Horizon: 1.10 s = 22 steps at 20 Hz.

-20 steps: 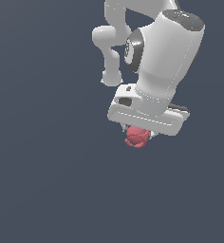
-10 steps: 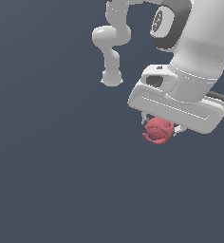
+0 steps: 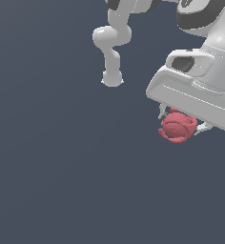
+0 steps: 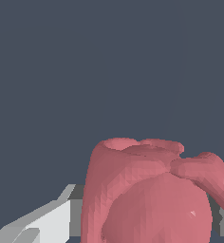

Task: Pick up the object and move it to a goal position.

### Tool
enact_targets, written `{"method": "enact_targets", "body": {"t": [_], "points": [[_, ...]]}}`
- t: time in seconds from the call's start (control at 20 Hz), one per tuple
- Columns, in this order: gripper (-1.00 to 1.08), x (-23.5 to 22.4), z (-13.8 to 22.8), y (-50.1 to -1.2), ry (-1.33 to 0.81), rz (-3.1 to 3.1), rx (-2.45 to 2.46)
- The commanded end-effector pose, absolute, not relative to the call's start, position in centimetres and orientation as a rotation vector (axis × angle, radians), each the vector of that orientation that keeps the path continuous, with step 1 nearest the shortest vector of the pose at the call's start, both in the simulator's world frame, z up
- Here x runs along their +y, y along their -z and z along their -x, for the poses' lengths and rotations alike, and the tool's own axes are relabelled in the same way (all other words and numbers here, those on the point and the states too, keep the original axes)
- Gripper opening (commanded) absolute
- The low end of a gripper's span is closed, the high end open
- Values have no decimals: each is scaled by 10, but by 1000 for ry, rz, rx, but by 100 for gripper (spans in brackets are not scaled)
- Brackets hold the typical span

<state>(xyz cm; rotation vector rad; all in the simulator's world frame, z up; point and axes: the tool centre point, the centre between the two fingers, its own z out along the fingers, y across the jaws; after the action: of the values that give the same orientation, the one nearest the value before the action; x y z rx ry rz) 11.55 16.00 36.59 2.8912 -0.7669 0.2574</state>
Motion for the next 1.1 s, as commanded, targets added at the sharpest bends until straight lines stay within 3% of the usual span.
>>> {"method": "enact_targets", "body": {"t": [0.0,1.05], "points": [[-100,165,-119,-373,-262,-2879,-797],[-100,183,-132,-396,-275,-2840,-888]]}}
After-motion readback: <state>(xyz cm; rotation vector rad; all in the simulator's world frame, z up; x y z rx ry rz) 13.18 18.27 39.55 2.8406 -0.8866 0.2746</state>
